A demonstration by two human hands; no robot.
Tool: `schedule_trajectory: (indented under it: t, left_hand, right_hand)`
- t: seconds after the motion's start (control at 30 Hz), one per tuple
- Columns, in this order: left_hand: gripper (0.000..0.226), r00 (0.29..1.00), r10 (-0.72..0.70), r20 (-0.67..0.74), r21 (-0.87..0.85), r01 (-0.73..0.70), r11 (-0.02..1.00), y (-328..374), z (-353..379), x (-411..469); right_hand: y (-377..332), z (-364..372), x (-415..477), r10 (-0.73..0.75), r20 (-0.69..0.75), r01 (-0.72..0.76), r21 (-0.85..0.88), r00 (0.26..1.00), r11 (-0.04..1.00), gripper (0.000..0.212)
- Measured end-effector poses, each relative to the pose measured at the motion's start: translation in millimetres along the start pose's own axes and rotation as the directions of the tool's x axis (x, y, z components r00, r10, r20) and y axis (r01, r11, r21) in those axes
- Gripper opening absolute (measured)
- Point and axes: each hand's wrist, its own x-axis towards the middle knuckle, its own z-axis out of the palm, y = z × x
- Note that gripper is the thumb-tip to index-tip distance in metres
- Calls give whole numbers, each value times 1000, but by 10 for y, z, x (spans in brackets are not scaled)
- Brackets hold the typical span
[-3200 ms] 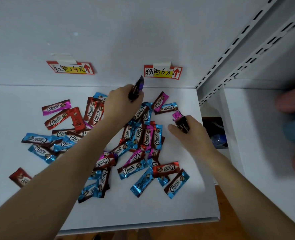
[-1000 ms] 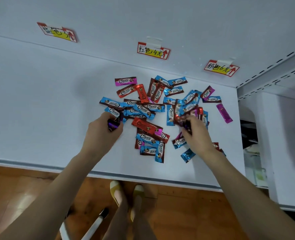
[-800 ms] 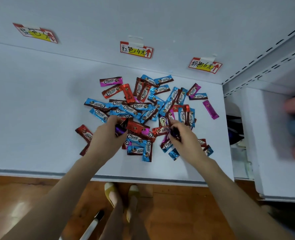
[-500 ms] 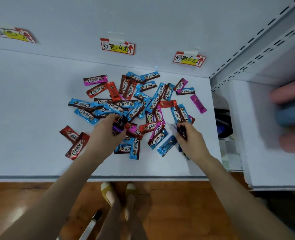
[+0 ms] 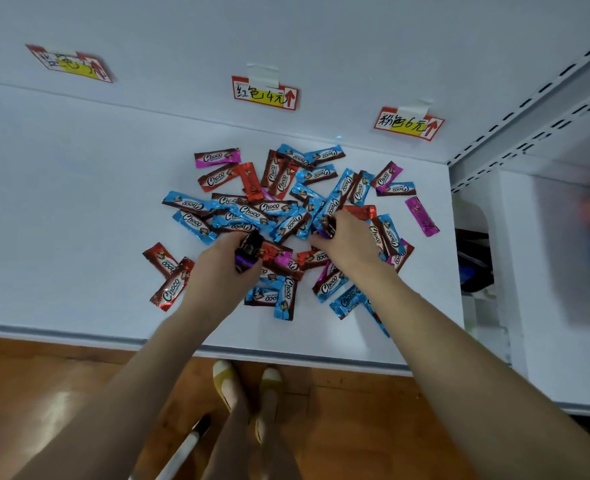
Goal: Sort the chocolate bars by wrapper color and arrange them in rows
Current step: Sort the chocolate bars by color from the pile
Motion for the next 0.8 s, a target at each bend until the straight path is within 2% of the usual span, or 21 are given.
schedule_trajectory:
  t: [0.17,0.3,0.4,0.5,0.6,0.7,0.8]
  left_hand:
    - [21,998,-35,-51,-33,33,999,-171,-54,-70]
    - [27,995,-77,-68,-19,76,997,-271,-82,-122]
    - [27,994,-63,-85,15,64,998,-335,-107,-109]
    - [22,996,-38,-86,93,46,995,-334,-156,-36]
    - [34,997,18,-70,164,-6,986,-262,-189,86]
    - [46,997,78,7,278,-77,958,-184,-178,270]
    - [43,995,65,77,415,-91,905,-134,-179,446]
  right_hand:
    - [-53,-53,69,58,31,-56,-65,998,996,34]
    - [-60,-76,52,92,19,-94,80,996,992,34]
    - [-83,-99,-4,33,-9,-32,132,999,991,23]
    - [-88,-155,-62,-19,-60,30,194,998,981,15]
    - [-75,-211,-90,-8,-80,27,241,997,970,13]
    - [-42,-238,-106,-3,-72,23,270,997,962,11]
    - [-6,-241,-116,-14,-39,24,285,999,958,8]
